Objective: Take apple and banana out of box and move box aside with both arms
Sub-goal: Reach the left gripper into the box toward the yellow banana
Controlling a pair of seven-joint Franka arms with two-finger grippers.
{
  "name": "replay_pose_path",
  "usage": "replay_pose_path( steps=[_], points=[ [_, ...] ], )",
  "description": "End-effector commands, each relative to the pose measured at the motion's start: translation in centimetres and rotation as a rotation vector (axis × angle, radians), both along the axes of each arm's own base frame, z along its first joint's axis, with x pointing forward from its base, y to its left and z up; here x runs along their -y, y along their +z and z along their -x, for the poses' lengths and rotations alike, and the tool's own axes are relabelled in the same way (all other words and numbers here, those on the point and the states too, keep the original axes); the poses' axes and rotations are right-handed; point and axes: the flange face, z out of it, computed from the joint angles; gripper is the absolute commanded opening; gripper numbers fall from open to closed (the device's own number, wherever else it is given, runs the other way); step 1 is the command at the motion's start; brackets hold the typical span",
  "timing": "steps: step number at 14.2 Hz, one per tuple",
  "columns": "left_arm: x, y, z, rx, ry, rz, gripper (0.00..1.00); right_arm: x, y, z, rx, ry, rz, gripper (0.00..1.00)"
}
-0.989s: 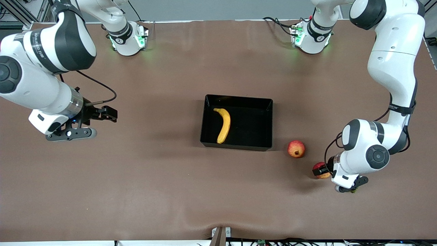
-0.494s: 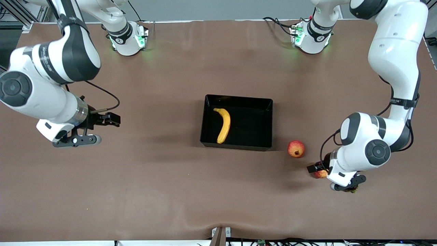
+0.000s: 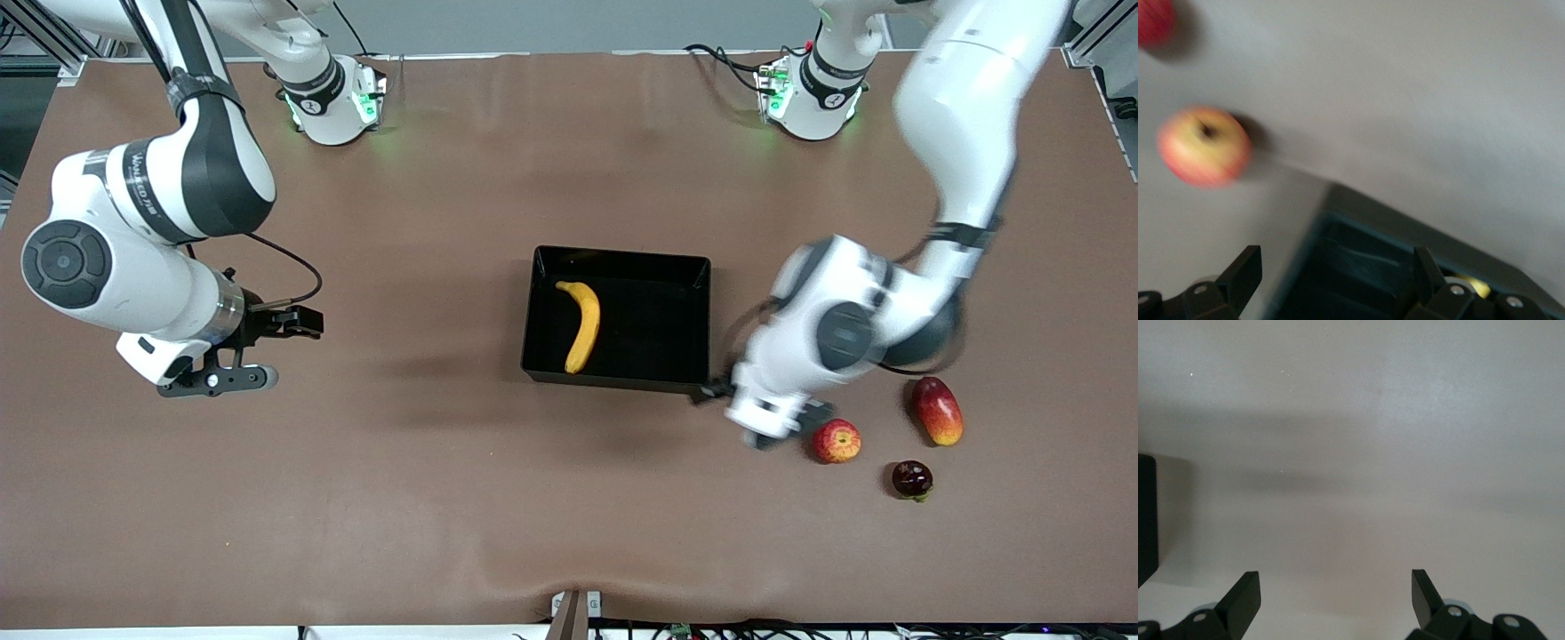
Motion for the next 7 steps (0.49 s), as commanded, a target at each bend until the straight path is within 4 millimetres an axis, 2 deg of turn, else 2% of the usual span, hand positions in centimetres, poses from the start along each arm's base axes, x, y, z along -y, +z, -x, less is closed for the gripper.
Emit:
replay_pose_path(
  steps=[1,3,5,7],
  points=[
    [5.7,-0.4,3.5,0.016,0.002,-0.044,1.00,-0.1,-0.3,-0.8,-0.001,-0.007,0.005,1.00],
    [9.7,-1.9,6.8,0.015,-0.068,-0.041,1.00,0.1,-0.5,-0.8,-0.004,-0.011,0.004,1.00],
    [12.6,-4.5,9.7,0.055,-0.128,0.000,1.00,-0.2,-0.9,-0.9,-0.009,-0.008,0.005,1.00],
    [14.3,-7.6,12.4,0.116,-0.220,-0.001,1.00,-0.3,-0.9,-0.8,-0.010,-0.008,0.004,1.00]
  ],
)
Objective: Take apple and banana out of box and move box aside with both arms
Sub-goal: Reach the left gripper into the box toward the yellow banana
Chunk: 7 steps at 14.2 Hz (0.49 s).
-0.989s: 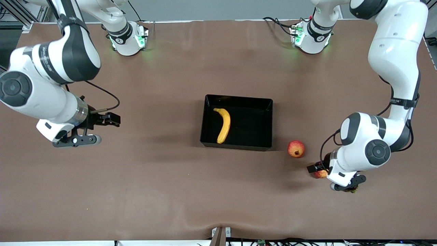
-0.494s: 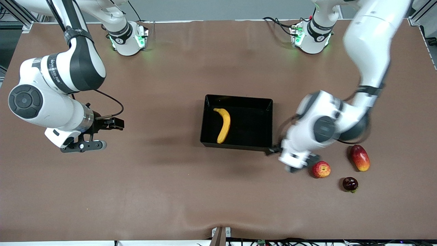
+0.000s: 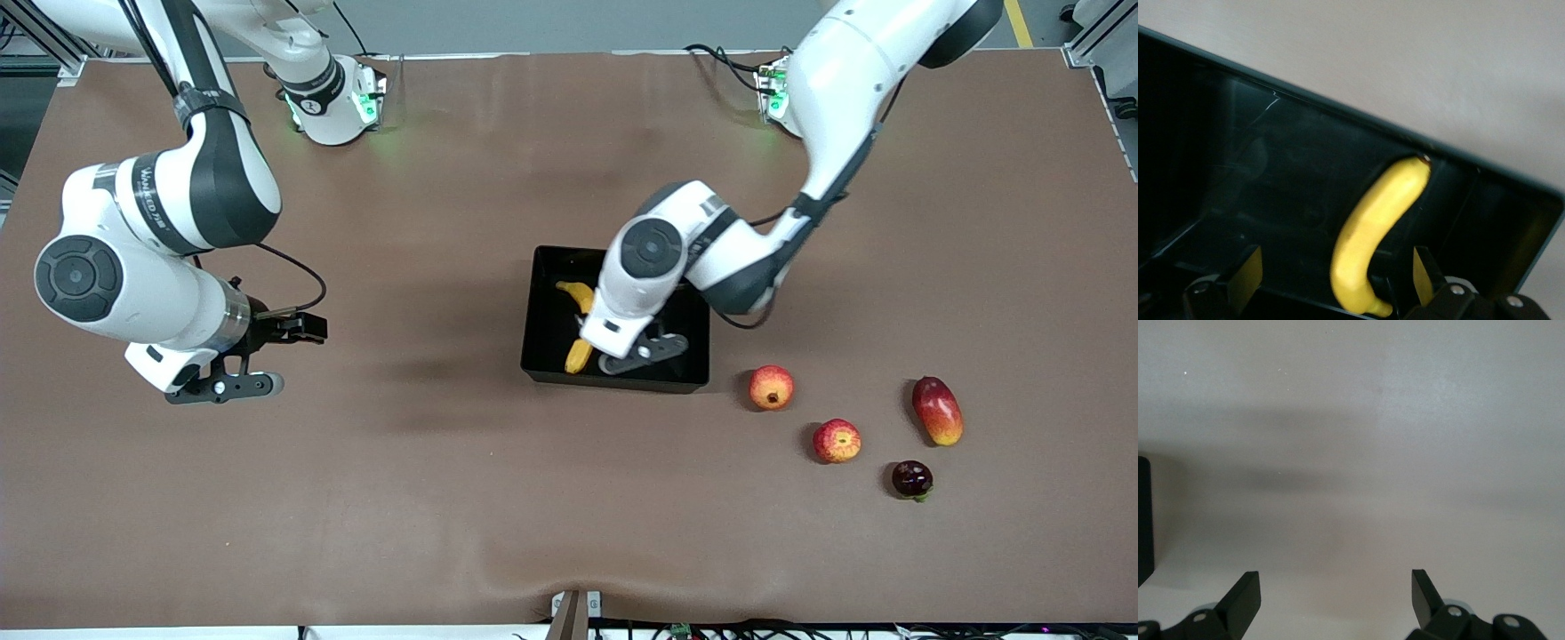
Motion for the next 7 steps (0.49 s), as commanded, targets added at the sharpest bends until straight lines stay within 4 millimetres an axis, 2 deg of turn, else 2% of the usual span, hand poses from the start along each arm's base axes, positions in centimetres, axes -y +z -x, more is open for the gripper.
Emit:
replay_pose_path(
  steps=[1,3,5,7],
  points=[
    [0.9,-3.8,2.5,0.068,-0.082,0.001,1.00,-0.4,0.3,-0.5,0.005,-0.005,0.001,1.00],
    [2.0,-5.7,3.8,0.062,-0.117,-0.006,1.00,-0.7,0.3,-0.5,0.007,0.000,0.000,1.00],
    [2.2,-7.1,4.3,0.051,-0.128,-0.016,1.00,-1.5,-0.1,-0.6,0.022,0.013,0.001,1.00],
    [2.9,-8.1,5.2,0.056,-0.162,-0.029,1.00,-0.9,-0.3,-0.9,0.023,0.001,-0.002,1.00]
  ],
)
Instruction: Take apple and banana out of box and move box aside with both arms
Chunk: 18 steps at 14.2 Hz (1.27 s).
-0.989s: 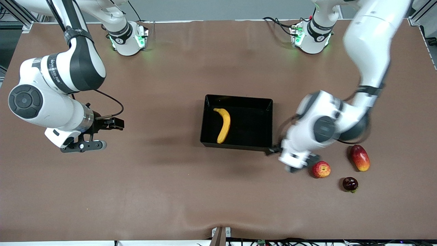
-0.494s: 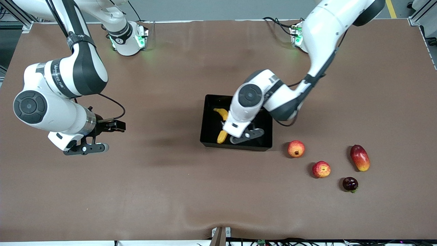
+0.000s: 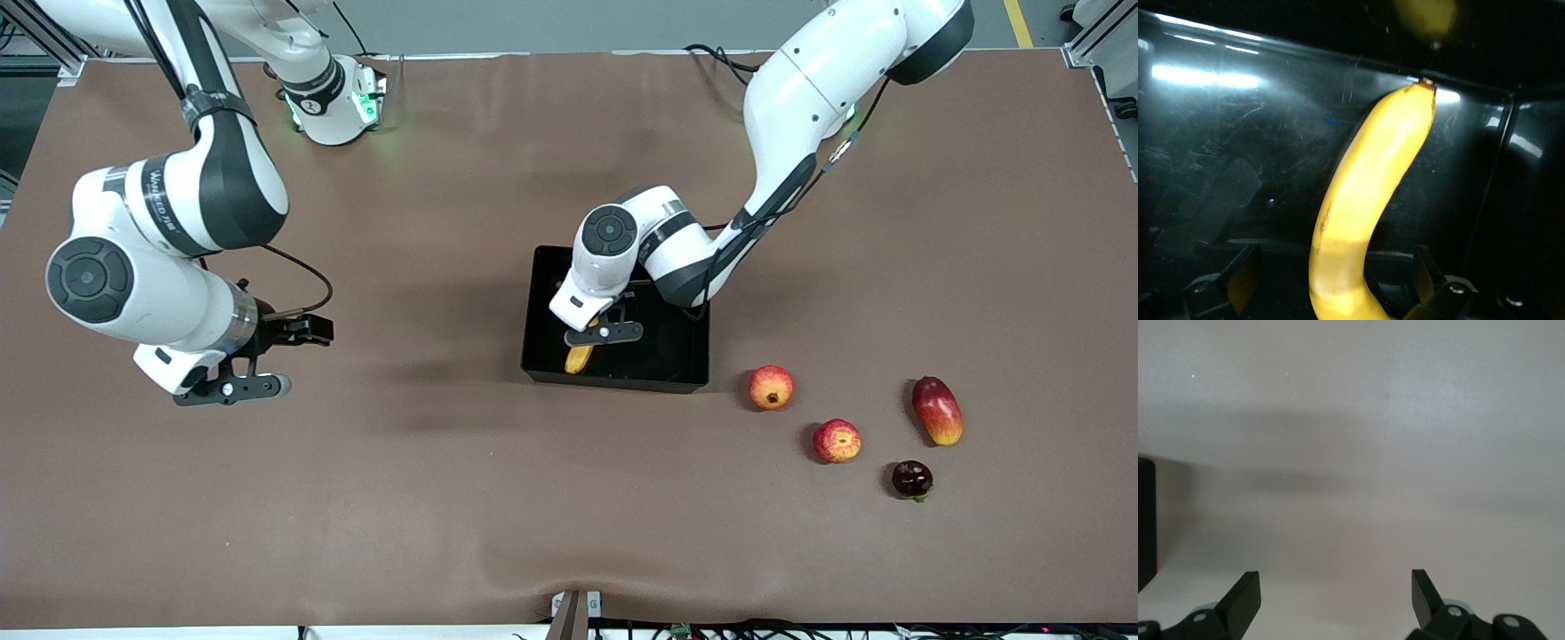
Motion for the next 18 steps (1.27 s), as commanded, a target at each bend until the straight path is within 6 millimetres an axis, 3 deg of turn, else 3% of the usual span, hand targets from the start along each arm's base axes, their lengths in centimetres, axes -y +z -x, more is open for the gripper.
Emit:
replay_pose_path(
  steps=[1,3,6,8,10,14,18],
  points=[
    [0.5,-0.9,0.7,0.032,-0.034,-0.017,0.95,-0.3,0.1,-0.6,0.010,-0.005,0.005,1.00],
    [0.5,-1.5,0.9,0.025,-0.037,-0.020,0.80,-0.3,-0.1,-0.7,0.007,-0.005,0.005,1.00],
    [0.4,-1.8,0.9,0.019,-0.036,-0.023,0.44,-0.8,-0.6,-0.7,0.000,0.000,0.001,1.00],
    [0.3,-1.7,0.7,0.022,-0.037,-0.021,0.17,-1.8,-2.5,-0.7,-0.030,0.012,0.002,1.00],
    [0.2,-1.1,0.2,0.032,-0.041,-0.015,0.00,-3.6,-3.8,-0.7,-0.053,0.005,-0.036,1.00],
    [0.3,1.0,-1.6,0.069,-0.046,0.011,0.00,-5.9,-5.5,-0.8,-0.058,-0.059,-0.053,1.00],
    [0.5,6.2,-2.9,0.132,-0.022,0.042,0.00,-9.6,-7.2,0.0,-0.070,-0.005,-0.046,1.00]
  ],
)
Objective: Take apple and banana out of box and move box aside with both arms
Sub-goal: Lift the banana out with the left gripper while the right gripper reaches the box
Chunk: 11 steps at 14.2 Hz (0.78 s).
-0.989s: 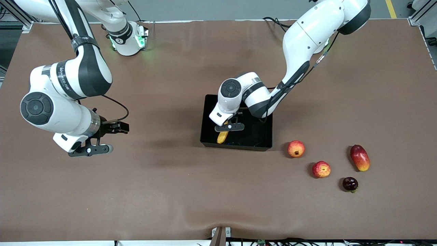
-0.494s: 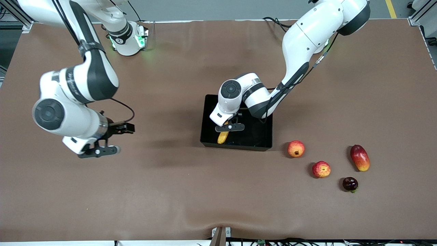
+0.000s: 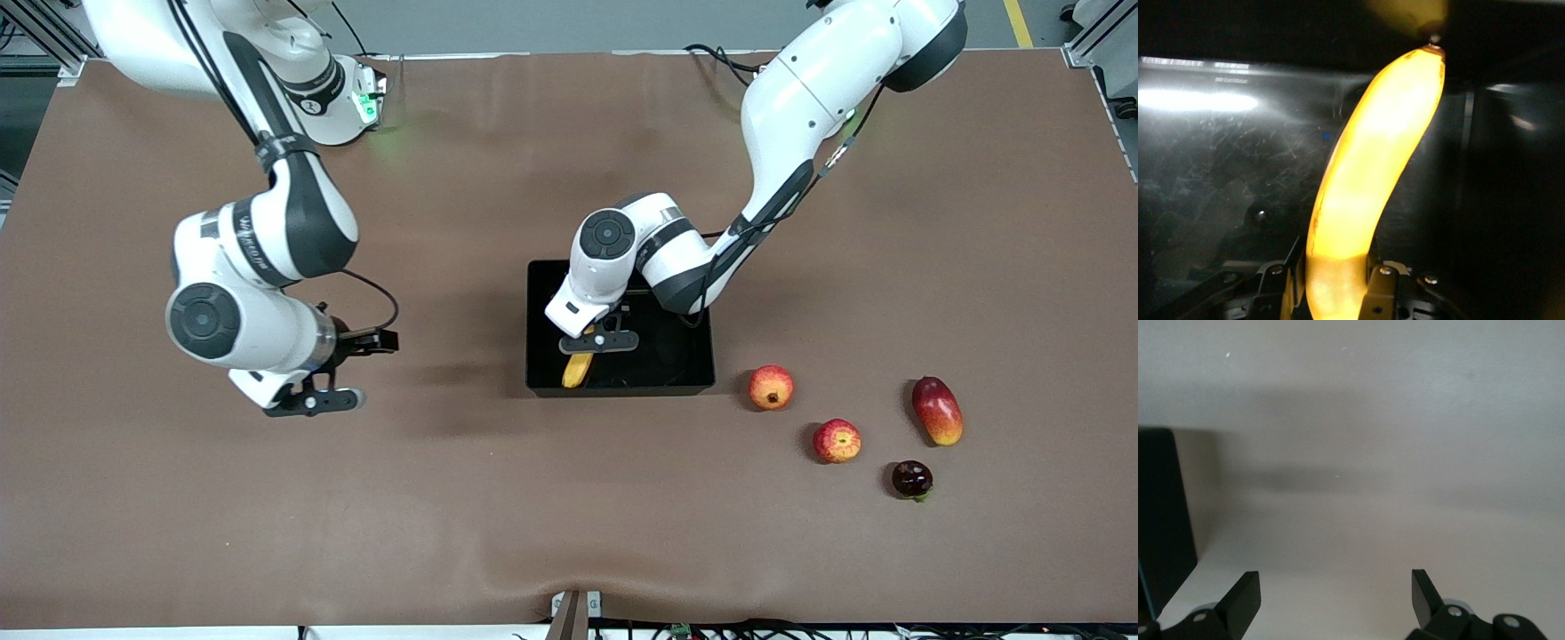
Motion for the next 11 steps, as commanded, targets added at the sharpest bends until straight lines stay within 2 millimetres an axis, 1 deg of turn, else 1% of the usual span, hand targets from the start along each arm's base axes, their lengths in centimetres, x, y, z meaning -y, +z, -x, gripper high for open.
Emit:
replay_pose_path(
  steps=[1,2,3,5,7,8,9,11],
  points=[
    [-0.2,5.9,-0.5,0.078,-0.004,0.002,0.00,-2.7,-0.2,-0.1,0.021,0.001,-0.008,1.00],
    [-0.8,7.6,-0.8,0.090,0.004,-0.015,0.00,-2.9,-0.4,-0.3,0.030,-0.012,-0.011,1.00],
    [-1.9,9.1,-1.4,0.097,0.019,-0.035,0.00,-3.5,-0.7,-0.1,0.031,-0.009,-0.010,1.00],
    [-4.8,11.3,-2.7,0.099,0.054,-0.089,0.00,-4.5,-1.7,0.0,0.031,0.001,-0.009,1.00],
    [-8.1,13.2,-4.6,0.103,0.050,-0.127,0.00,-7.4,-2.5,0.5,0.067,0.047,-0.025,1.00],
    [-9.9,14.1,-5.6,0.097,0.054,-0.134,0.00,-8.9,-2.4,0.9,0.085,0.060,-0.030,1.00],
    [-12.0,15.0,-6.5,0.082,0.055,-0.145,0.00,-10.2,-3.0,1.1,0.109,0.073,-0.039,1.00],
    [-16.6,15.7,-8.3,0.034,0.070,-0.171,0.00,-12.1,-3.9,1.1,0.152,0.090,-0.058,1.00]
  ],
)
